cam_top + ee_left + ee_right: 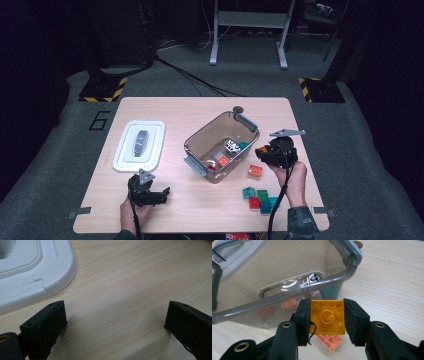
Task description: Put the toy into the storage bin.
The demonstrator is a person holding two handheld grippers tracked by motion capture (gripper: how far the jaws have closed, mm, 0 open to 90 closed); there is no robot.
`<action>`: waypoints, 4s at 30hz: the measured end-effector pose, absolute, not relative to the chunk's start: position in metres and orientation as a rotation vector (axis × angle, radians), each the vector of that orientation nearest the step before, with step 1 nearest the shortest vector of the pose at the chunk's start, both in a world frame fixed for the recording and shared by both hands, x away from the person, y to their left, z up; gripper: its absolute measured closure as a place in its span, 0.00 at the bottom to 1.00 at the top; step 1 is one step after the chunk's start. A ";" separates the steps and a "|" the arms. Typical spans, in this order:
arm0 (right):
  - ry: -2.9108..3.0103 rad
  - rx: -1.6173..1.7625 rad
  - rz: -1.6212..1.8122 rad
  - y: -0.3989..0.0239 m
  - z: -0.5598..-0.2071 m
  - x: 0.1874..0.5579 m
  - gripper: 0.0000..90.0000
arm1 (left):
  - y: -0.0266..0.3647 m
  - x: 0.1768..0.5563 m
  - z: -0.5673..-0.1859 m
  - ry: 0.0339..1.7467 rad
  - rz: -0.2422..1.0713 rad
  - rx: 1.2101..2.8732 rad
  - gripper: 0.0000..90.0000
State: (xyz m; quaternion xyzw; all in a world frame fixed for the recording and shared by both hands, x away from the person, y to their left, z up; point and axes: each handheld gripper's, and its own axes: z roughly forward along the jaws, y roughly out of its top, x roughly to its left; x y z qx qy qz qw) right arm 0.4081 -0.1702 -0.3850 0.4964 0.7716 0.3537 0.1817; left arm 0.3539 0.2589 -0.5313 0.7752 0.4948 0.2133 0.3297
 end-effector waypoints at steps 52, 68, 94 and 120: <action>2.357 1.250 0.955 -0.092 -0.375 0.440 0.66 | 0.259 0.354 -0.531 1.295 0.558 2.027 0.04; 2.386 1.246 0.936 -0.090 -0.383 0.438 0.65 | 0.259 0.354 -0.531 1.295 0.558 2.027 0.04; 2.282 1.293 1.017 -0.125 -0.373 0.415 0.16 | 0.259 0.354 -0.531 1.295 0.558 2.026 0.04; 2.334 1.417 0.890 -0.171 -0.448 0.416 0.09 | 0.259 0.354 -0.531 1.294 0.558 2.028 0.04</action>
